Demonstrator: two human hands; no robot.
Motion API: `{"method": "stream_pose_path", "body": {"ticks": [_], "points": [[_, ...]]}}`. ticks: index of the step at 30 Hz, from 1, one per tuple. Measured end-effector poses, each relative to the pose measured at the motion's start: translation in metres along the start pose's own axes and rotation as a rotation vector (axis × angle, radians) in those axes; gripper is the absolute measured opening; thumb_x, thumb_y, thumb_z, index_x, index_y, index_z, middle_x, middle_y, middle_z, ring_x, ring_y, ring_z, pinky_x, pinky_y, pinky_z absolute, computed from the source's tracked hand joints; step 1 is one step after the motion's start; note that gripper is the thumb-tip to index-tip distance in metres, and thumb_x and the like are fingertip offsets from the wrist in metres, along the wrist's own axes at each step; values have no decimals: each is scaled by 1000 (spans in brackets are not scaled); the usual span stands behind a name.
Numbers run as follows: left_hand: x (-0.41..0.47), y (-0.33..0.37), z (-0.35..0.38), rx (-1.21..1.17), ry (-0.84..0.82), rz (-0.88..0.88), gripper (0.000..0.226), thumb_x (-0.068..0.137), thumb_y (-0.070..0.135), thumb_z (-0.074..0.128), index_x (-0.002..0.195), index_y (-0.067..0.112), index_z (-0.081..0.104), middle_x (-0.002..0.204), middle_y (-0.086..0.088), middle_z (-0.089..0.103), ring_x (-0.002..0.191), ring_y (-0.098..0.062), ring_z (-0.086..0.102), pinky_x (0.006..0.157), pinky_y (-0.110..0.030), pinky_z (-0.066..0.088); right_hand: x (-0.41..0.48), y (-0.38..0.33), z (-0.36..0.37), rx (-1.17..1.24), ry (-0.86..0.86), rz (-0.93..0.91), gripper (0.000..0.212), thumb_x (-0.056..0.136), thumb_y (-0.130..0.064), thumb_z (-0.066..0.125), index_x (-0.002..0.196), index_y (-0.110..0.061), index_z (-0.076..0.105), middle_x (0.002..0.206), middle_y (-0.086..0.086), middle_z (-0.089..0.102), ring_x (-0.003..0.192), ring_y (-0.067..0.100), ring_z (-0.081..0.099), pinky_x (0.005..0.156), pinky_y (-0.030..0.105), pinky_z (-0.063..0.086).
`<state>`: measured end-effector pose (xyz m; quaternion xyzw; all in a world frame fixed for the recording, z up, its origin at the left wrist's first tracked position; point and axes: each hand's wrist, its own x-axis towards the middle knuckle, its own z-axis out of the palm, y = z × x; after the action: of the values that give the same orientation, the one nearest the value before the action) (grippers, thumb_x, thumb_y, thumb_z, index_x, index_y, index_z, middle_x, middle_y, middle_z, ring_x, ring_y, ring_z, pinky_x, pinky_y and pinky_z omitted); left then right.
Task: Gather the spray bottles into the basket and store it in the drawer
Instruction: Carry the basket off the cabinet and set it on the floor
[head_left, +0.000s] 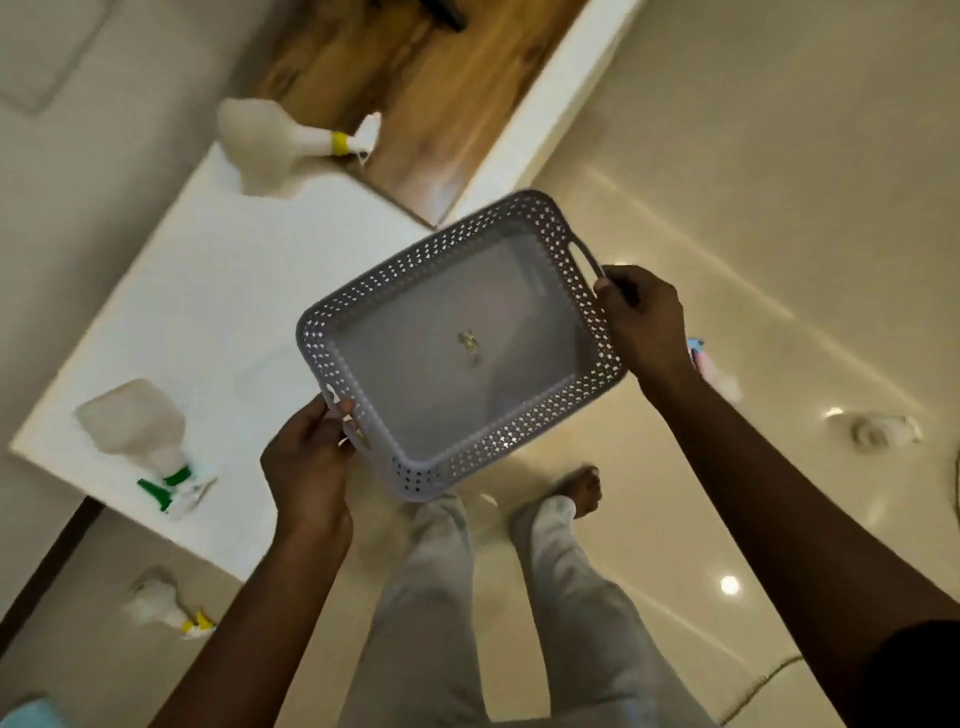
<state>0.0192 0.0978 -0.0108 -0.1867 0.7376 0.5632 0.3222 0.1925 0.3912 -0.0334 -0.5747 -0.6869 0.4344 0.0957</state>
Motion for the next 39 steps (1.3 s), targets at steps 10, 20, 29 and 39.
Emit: {"method": "stream_pose_path", "body": {"ticks": [10,20,29,39], "points": [[-2,-54,179,400,-259,218,25,92,17,72,116,17,81,106,-2,82,104,-24,77,96,-43,62,-32,202,-107,306,235,436,27,100,-27,62,119,-14,75,110,3,79,102,23,75,96,45,61],[56,-185,325,759,-455,200,30,92,33,62,73,52,76,84,15,79,73,-2,71,69,-26,56,-19,387,-71,420,258,734,18,99,-15,62,116,-15,70,104,2,76,98,23,74,81,40,63],[151,-302,375,879,-509,91,21,83,7,58,92,9,77,87,3,78,69,-4,73,64,-22,60,39,512,4,376,200,833,32,96,-16,66,128,-12,68,100,-5,72,89,14,71,73,29,58],[206,-365,394,999,-538,57,26,93,5,58,114,-9,67,117,-30,71,91,-25,67,92,-55,59,60,568,53,301,143,869,36,99,-19,67,134,-11,63,111,1,69,90,16,69,72,28,55]]}}
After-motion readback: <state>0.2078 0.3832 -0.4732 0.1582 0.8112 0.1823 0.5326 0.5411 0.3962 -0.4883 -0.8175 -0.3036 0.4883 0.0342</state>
